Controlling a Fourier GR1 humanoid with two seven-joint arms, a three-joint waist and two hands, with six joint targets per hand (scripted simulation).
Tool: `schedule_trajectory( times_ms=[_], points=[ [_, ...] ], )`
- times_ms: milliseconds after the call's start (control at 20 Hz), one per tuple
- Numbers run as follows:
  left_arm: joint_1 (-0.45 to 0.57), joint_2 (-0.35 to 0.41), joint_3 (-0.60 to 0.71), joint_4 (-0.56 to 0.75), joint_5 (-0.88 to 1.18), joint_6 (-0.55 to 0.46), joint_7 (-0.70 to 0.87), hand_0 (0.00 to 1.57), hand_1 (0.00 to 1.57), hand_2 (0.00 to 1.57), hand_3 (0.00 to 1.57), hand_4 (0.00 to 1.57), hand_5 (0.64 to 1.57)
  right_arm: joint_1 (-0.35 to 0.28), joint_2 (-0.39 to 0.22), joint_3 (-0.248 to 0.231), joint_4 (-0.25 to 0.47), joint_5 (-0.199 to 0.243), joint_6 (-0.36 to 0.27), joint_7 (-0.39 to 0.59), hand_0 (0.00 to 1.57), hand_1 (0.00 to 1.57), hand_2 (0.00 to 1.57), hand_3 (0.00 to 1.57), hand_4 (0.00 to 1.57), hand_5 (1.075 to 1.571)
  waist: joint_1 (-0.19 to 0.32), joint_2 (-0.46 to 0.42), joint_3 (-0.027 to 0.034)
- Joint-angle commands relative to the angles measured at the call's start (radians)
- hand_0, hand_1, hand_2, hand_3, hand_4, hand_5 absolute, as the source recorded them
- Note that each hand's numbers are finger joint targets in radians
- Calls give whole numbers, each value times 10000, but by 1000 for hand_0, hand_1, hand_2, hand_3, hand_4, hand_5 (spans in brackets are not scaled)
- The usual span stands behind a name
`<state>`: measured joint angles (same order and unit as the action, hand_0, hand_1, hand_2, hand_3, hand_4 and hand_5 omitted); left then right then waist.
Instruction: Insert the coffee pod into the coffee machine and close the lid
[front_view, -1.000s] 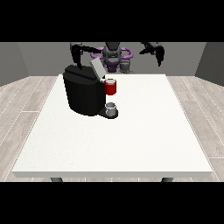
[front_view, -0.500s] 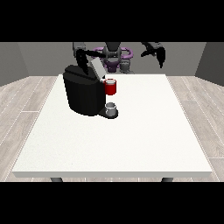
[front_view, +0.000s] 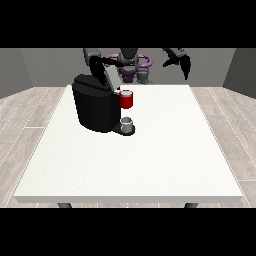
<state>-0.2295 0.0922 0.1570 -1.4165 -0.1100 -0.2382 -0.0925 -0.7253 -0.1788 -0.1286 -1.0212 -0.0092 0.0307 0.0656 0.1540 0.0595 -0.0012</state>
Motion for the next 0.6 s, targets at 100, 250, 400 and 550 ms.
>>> schedule_trajectory(
  times_ms=[100,250,400,550],
  points=[
    [231,212,-108,-183,81,-238,-159,0,0,0,0,411,1571,-598,-105,306,289,523,-127,-77,0,0,0,0,118,1571,345,105,12],
    [-299,138,-8,312,33,21,-138,0,0,0,0,330,1571,-1527,69,531,27,487,-24,759,0,0,0,0,103,1571,252,225,9],
    [-172,65,-244,-108,-140,116,-51,0,0,0,0,383,1571,-1169,111,550,220,669,-115,166,0,0,0,0,0,1571,557,393,13],
    [-314,-43,-291,208,18,-56,-69,0,0,0,0,326,1571,-1544,527,929,-117,925,-375,498,0,0,0,0,0,1571,705,399,8]
  ],
)
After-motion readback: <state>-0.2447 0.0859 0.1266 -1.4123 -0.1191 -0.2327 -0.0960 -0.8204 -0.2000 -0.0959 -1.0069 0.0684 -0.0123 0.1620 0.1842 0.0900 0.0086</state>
